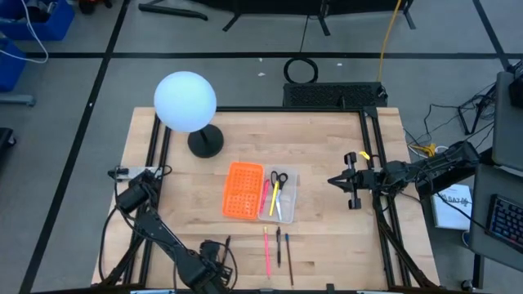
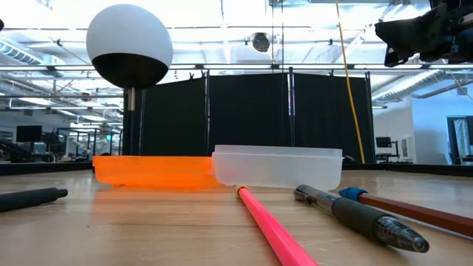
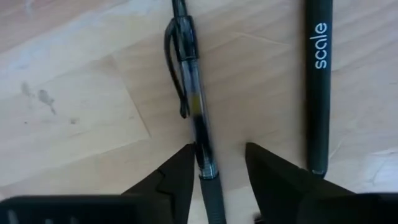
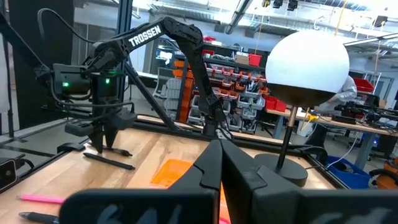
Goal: Pick & place school supplies into a supply box
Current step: Put the left transparent pen into the orange supply box
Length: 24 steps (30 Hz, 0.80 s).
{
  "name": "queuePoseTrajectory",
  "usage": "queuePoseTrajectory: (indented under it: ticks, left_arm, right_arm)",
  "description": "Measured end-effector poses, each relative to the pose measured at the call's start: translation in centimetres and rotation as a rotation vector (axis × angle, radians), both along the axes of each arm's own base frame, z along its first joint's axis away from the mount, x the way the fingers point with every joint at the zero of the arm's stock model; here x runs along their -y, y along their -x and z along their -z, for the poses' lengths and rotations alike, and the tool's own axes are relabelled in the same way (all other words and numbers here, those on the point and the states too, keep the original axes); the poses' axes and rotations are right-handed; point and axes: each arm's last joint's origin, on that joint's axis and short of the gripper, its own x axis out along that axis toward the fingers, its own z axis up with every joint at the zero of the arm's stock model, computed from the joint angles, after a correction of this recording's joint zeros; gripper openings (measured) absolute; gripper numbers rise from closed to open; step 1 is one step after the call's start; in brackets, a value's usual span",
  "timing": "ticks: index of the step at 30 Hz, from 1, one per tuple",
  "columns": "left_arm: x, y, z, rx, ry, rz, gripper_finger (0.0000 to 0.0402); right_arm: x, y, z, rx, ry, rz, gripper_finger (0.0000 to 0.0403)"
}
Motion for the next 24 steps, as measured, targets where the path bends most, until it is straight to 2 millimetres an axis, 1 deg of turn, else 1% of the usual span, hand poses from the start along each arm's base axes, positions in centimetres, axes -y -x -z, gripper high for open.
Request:
queuePoseTrajectory:
  ticks: [2,4,9,11,15,17,20,22,24]
  left_arm:
    - [0.0,-0.1,0.3,-0.007,0.0,-0.002,0.0134]
    - [0.0,-0.2,0.7,-0.015,0.008,0.007,0.0111]
    - [0.1,-0.7,0.9,0.002,0.027,0.012,0.0026]
    - [-0.1,-0.9,0.9,0.005,0.026,0.002,0.0022]
    - [-0.5,-1.2,0.8,0.002,0.034,-0.007,0.0041]
    - [-0.7,-1.4,0.7,0.005,0.037,0.003,0.0041]
    - [-1.1,-1.5,-0.1,0.038,0.024,0.008,0.0025]
    - [-1.3,-1.4,-0.8,0.073,-0.006,0.013,0.0023]
    - [-1.9,-1.3,-1.4,0.108,-0.075,0.009,0.0023]
  right_arm:
    - [0.0,0.0,0.0,-0.001,0.0,0.0,0.0]
    - [0.0,0.0,0.0,0.0,0.0,0.0,0.0]
    - [0.0,0.0,0.0,-0.001,0.0,0.0,0.0]
    - [0.0,0.0,0.0,-0.004,0.001,0.0,0.0]
    - [0.0,0.0,0.1,-0.008,0.002,0.0,0.0]
    - [0.0,0.0,0.1,-0.008,0.002,0.0,0.0]
    - [0.0,0.0,0.1,-0.008,0.002,0.0,0.0]
    - [0.0,0.0,0.1,-0.008,0.002,0.0,0.0]
    - [0.0,0.0,0.1,-0.008,0.002,0.0,0.0]
